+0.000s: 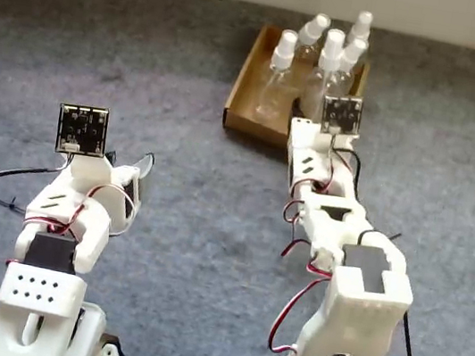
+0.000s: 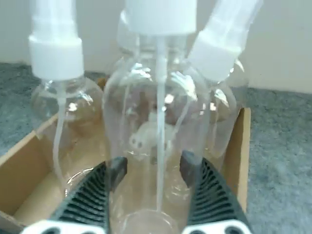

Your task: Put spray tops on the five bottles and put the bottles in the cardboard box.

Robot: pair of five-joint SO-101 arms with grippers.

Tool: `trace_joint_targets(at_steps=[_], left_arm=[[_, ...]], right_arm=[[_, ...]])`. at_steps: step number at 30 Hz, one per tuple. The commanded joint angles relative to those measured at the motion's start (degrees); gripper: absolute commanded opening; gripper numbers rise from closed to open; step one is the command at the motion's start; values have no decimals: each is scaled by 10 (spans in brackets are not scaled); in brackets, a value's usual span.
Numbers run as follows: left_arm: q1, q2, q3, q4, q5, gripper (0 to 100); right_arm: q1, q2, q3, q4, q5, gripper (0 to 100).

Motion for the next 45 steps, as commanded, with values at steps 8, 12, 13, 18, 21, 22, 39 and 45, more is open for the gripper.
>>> trace_joint_targets(at_steps=[8, 12, 13, 18, 21, 22, 39, 45], left_arm=[[-3, -7, -3, -13, -6, 189], [-3, -7, -3, -13, -6, 189], [-3, -7, -3, -13, -6, 189], [-3, -7, -3, -13, -6, 189], [-3, -7, -3, -13, -6, 189], [-3, -7, -3, -13, -6, 189], [-3, -7, -3, -13, -6, 189], [-3, -7, -3, -13, -6, 189]], right_arm=[[15, 33, -29, -47, -4, 5], [16, 58, -28, -108, -4, 5], [16, 65, -28, -117, -4, 5], [17, 87, -28, -123, -4, 7], [23, 89, -28, -123, -4, 7], [23, 89, -28, -123, -4, 7], [23, 90, -23, -123, -4, 110], [22, 90, -23, -123, -4, 110]])
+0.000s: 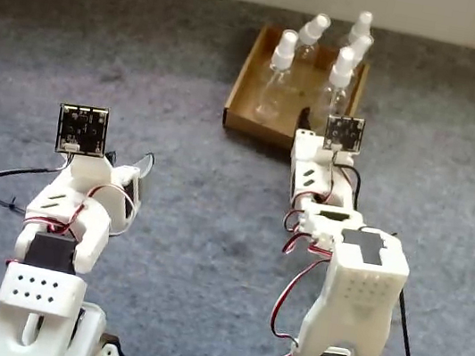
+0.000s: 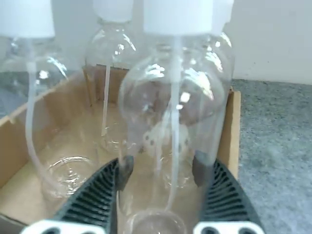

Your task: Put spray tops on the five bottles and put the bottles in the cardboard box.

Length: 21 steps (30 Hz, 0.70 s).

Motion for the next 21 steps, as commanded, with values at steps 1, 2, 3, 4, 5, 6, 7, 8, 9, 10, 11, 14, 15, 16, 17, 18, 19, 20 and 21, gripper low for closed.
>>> trace_joint_targets(at_steps=[1, 2, 3, 4, 5, 6, 7, 8, 9, 10, 11, 14, 15, 16, 17, 18, 19, 20, 21], left_arm=[[-3, -7, -3, -13, -6, 189], [-3, -7, -3, -13, -6, 189], [-3, -7, -3, -13, -6, 189], [-3, -7, -3, -13, -6, 189], [-3, -7, -3, -13, -6, 189], [-3, -7, -3, -13, -6, 189], [-3, -7, -3, -13, -6, 189], [-3, -7, -3, -13, -6, 189], [-3, -7, -3, -13, -6, 189], [-3, -7, -3, -13, -6, 189], [-3, -7, -3, -13, -6, 189], [-3, -7, -3, -13, -6, 189], [-3, -7, -3, -13, -6, 189], [-3, -7, -3, -13, -6, 189], [-3, -7, -3, -13, -6, 189], [-3, -7, -3, -13, -6, 189], [-3, -7, -3, -13, -6, 189], [-3, -7, -3, -13, -6, 189], [-3, -7, -3, -13, -6, 189]], right_arm=[[6, -5, -19, -15, 0, 110], [6, -5, -19, -15, 0, 110], [6, -5, -19, -15, 0, 111], [6, -5, -19, -15, 0, 111], [6, -5, -18, -15, 0, 118], [6, -5, -18, -15, 0, 135], [6, -5, -18, -15, 0, 156], [6, -5, -17, -15, 0, 179], [6, -4, -17, -14, -2, 197], [6, -4, -17, -14, -1, 209], [6, -4, -17, -14, -1, 211], [6, -4, -17, -14, -1, 211], [6, -4, -17, -14, -1, 211], [6, -4, -17, -14, -1, 211], [6, -4, -17, -15, -1, 211], [6, -4, -17, -15, -1, 211], [6, -4, -17, -15, -1, 213], [6, -4, -17, -15, -1, 214], [6, -4, -17, -15, -1, 216]])
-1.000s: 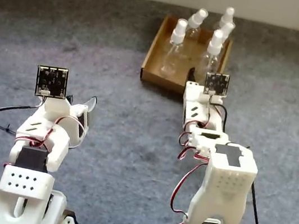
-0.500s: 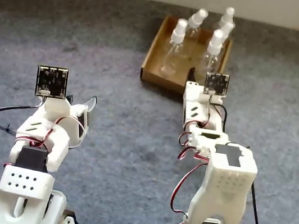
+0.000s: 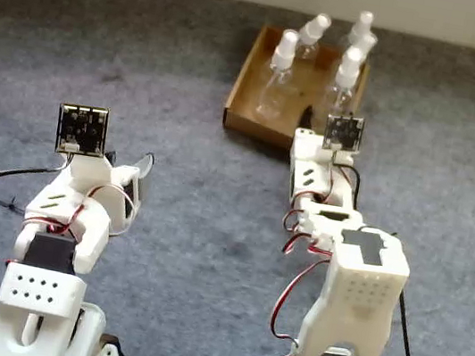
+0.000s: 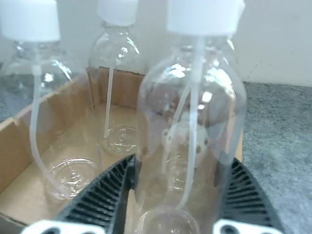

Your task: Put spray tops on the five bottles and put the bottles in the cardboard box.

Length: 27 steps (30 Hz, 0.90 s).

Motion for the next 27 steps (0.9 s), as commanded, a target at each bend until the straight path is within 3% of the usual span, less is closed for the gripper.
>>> trace_joint_targets(at_steps=[1, 9, 14, 27], left_arm=[[-3, -7, -3, -13, -6, 189], [-3, -7, -3, -13, -6, 189], [-3, -7, -3, -13, -6, 189], [-3, -7, -3, -13, -6, 189]], right_arm=[[7, -4, -17, -15, -1, 216], [7, -4, -17, -15, -4, 225], [5, -5, -17, -14, -3, 310], [5, -7, -17, -15, -1, 313]])
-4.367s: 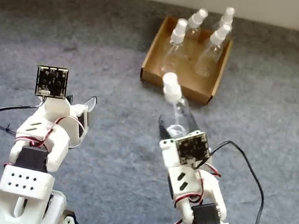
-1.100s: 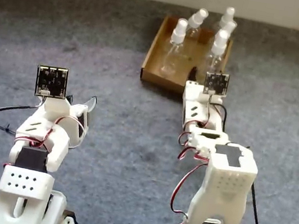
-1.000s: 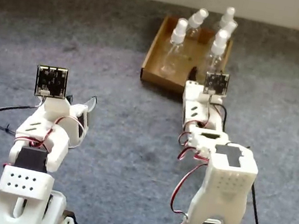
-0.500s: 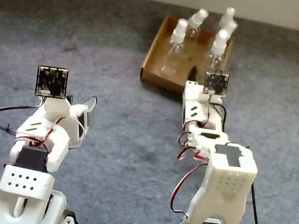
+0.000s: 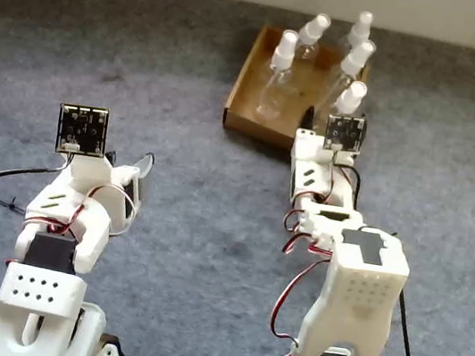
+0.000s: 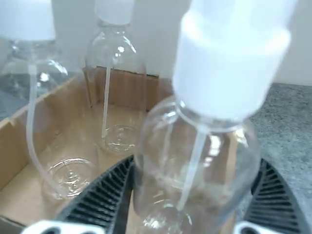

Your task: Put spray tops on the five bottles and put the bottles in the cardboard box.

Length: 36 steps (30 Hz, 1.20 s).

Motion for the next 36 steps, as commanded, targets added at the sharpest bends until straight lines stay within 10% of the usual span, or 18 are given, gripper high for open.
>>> trace_joint_targets(at_steps=[1, 14, 36], left_arm=[[-3, -7, -3, -13, -6, 189], [-3, -7, -3, -13, -6, 189], [-3, -7, -3, -13, -6, 189]], right_arm=[[5, -8, -17, -13, 0, 313], [7, -8, -22, -13, -4, 499], [19, -10, -23, -73, -1, 503]])
